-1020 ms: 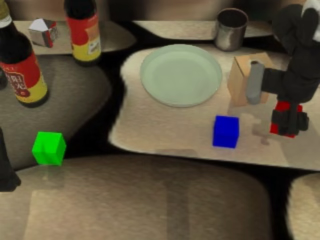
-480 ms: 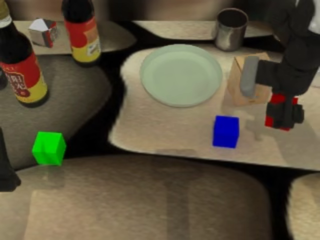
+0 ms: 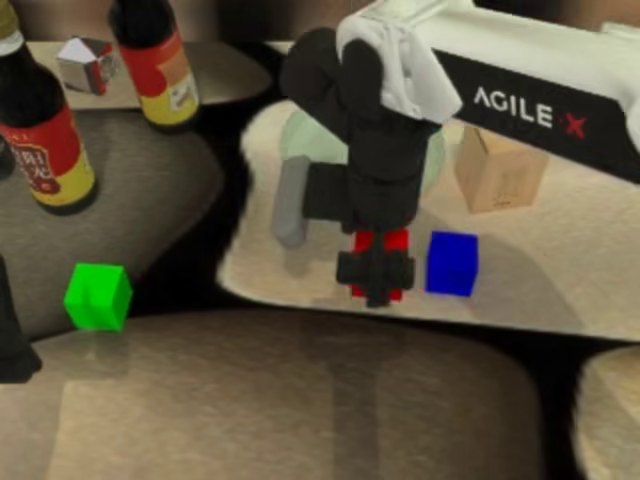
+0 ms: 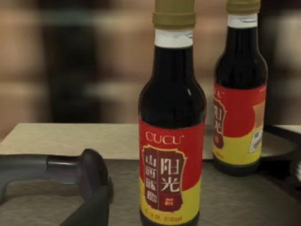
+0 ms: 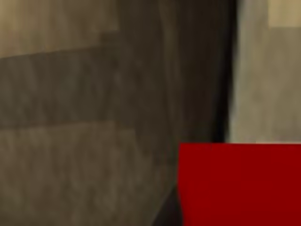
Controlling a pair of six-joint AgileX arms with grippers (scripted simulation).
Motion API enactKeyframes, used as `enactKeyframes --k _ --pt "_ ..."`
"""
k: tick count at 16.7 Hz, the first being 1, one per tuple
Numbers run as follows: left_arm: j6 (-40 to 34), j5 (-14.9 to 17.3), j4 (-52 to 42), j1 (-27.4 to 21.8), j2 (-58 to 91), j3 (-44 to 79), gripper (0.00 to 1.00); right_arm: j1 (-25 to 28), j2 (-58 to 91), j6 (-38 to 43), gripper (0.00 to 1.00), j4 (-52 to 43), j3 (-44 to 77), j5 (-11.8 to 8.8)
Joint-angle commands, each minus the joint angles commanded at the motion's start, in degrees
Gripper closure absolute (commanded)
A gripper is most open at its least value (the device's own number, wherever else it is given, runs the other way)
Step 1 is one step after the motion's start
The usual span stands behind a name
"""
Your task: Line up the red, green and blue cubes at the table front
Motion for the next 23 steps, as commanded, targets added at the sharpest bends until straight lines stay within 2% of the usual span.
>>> enactKeyframes --k 4,7,14,20,23 --pt "0.0 0.0 0.0 0.0 0.0 0.0 0.00 13.4 4.3 8.1 1.00 -4.2 8.8 0.0" --pt "0.0 0.0 0.0 0.0 0.0 0.0 0.00 18.2 5.7 11.5 1.00 -5.7 12.2 0.0" --pt "0.0 0.0 0.0 0.0 0.0 0.0 0.00 18.5 5.6 11.8 1.00 -4.8 11.4 -0.1" --pt "0.0 0.0 0.0 0.0 0.0 0.0 0.00 18.6 6.9 12.1 1.00 7.4 0.6 0.0" --pt "0.0 0.0 0.0 0.0 0.0 0.0 0.00 18.8 7.2 12.0 1.00 9.1 -1.1 0.0"
